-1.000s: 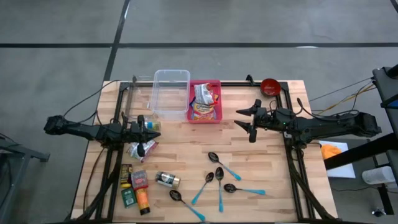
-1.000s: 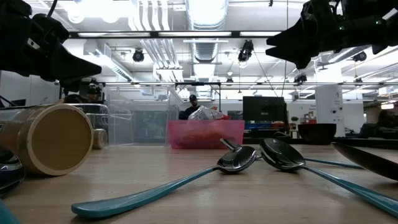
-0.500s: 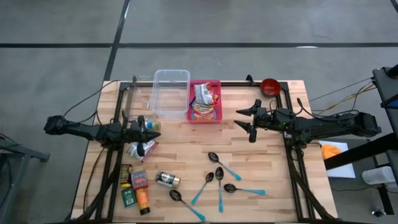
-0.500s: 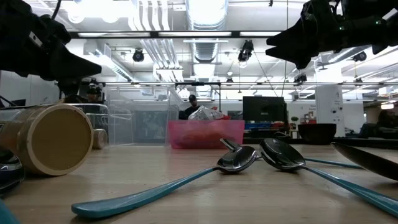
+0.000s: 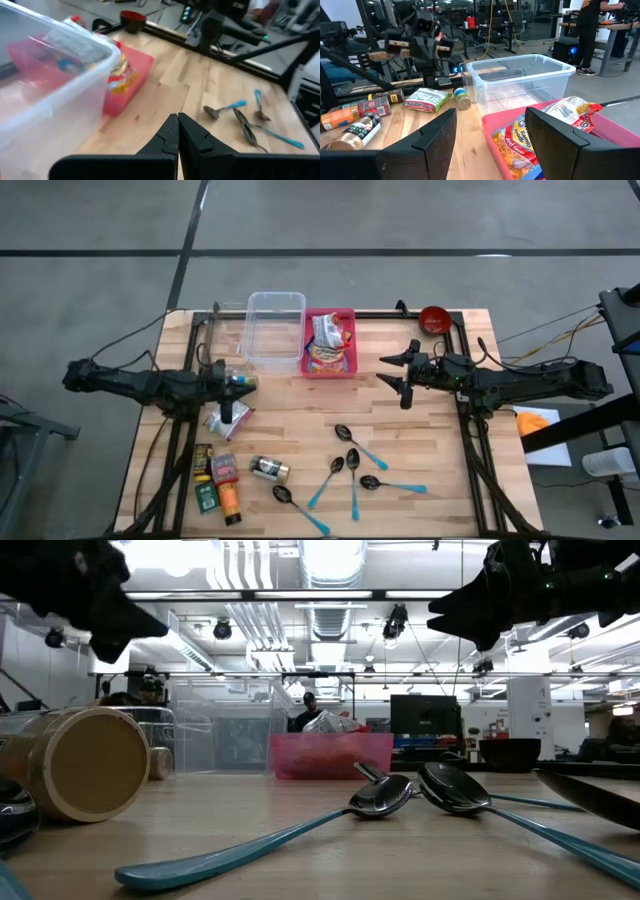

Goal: Pick & Place Food Item
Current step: Put the green noodle pack into the pink bin

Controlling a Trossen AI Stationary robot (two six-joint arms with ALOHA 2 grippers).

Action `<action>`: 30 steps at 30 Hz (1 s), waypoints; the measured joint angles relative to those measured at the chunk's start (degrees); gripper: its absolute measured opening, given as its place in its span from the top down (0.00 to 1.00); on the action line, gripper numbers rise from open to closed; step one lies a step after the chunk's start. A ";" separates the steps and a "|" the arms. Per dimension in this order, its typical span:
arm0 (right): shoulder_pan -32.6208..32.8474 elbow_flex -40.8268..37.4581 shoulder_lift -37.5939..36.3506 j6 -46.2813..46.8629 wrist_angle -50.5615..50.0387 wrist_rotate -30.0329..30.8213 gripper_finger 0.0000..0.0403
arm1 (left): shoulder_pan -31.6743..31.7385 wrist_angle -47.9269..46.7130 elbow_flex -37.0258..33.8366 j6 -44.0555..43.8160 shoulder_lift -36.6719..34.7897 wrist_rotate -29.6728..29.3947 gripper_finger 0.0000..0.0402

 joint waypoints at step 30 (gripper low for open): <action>0.00 0.00 0.00 -0.07 -0.83 0.00 0.42 | -3.80 -50.40 42.71 -47.74 52.92 3.20 1.00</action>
